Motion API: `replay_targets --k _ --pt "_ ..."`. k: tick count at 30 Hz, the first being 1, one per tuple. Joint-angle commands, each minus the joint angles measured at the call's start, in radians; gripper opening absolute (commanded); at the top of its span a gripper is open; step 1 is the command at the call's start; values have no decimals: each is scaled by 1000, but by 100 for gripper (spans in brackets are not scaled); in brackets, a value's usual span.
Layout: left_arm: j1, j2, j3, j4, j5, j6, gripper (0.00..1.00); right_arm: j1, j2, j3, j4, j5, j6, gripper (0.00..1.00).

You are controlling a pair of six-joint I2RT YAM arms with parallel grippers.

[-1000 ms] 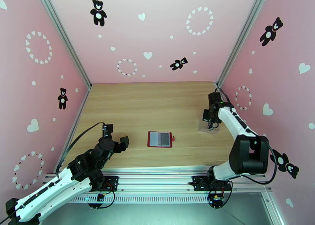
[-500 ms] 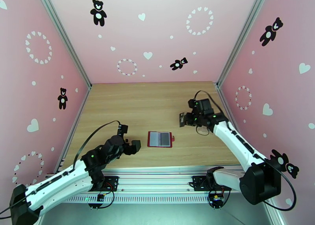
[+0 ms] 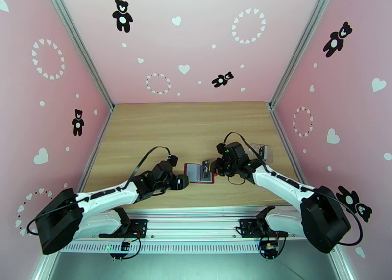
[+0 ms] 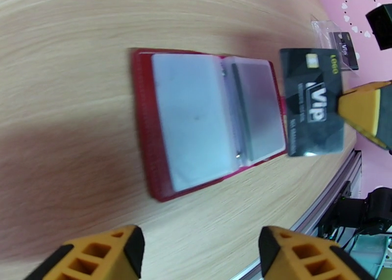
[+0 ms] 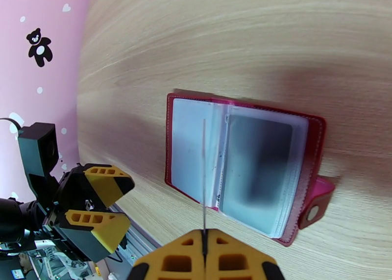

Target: Put the credit cards into the card holder

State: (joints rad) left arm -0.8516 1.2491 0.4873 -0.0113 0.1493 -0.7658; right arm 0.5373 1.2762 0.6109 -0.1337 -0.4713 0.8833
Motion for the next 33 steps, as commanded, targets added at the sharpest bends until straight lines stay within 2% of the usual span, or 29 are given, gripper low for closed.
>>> replay_targets --k 1,7,14,33 --pt "26 60 50 94 90 -9 59 11 44 -20 101 -12 59 0" --pt "49 177 121 93 139 9 57 16 85 -20 138 -31 70 0" --pt "75 249 145 94 145 10 54 22 123 -21 168 -44 79 0" --pt "86 312 131 96 119 0 52 34 218 -24 212 -46 103 0"
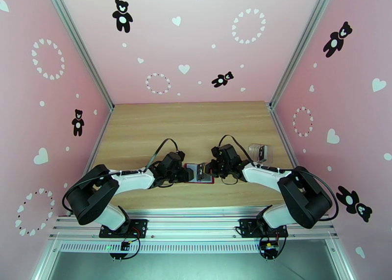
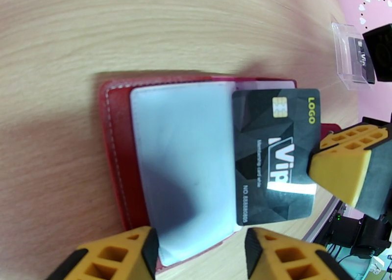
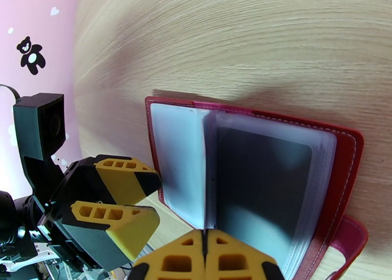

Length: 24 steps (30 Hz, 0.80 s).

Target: Put the credit cards into the card holder

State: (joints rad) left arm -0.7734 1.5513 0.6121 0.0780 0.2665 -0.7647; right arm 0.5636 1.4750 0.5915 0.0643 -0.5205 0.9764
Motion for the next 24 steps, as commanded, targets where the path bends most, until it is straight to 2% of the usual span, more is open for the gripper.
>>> replay_targets --k 1,24 --pt "8 10 5 4 1 -2 52 7 21 -6 14 4 11 0" --pt "8 6 2 -25 -16 10 53 13 82 -13 45 11 21 0"
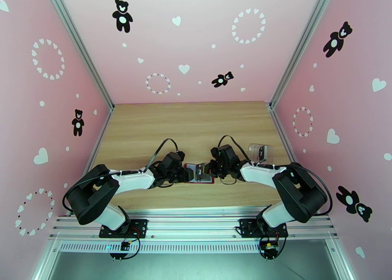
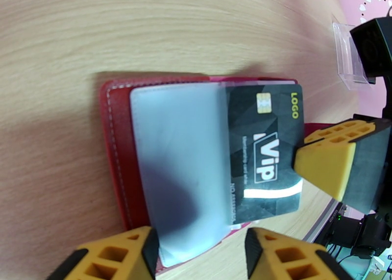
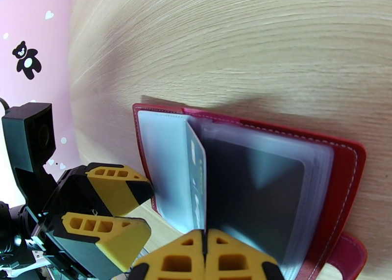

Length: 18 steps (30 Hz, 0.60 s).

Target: Put the credit cards into the card holder

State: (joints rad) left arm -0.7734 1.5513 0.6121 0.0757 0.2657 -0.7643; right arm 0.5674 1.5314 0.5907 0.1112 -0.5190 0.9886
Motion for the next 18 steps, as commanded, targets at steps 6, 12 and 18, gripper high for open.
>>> replay_targets --k 6,12,18 --pt "8 11 4 -26 -17 12 53 12 29 -11 -5 10 8 0" --pt "8 13 5 -25 -17 13 52 18 39 -10 -16 6 -2 0" --pt "8 8 5 -30 -19 15 52 25 55 2 -31 7 -11 7"
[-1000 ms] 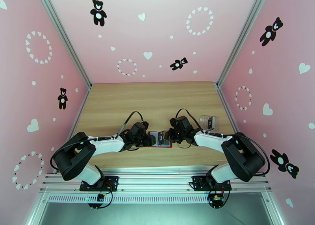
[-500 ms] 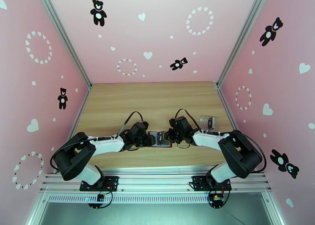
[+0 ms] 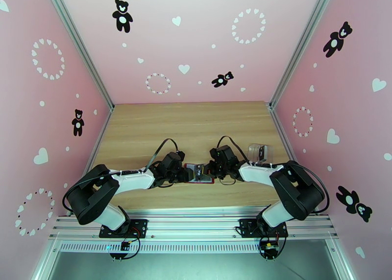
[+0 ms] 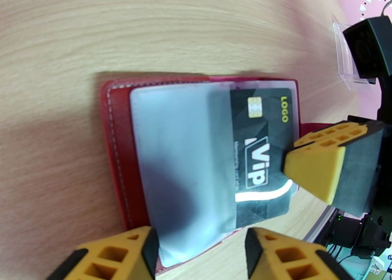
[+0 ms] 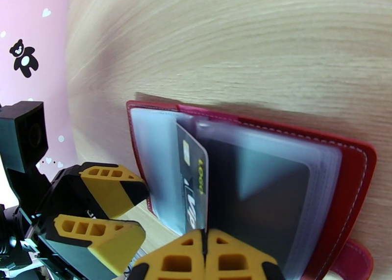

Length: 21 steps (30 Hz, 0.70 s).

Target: Put the credit cards into the card holder

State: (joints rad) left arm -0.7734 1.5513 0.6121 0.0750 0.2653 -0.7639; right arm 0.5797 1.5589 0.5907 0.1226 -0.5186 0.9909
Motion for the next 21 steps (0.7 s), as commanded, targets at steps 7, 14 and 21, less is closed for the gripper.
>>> replay_targets --k 7,14,21 --pt "8 -3 5 -35 -17 18 52 17 22 49 -124 39 -53 27" --pt "8 -13 5 -37 -21 20 52 37 35 117 -229 107 -93 29" --pt "8 -8 6 -30 -17 20 52 57 86 160 -232 116 -89 31"
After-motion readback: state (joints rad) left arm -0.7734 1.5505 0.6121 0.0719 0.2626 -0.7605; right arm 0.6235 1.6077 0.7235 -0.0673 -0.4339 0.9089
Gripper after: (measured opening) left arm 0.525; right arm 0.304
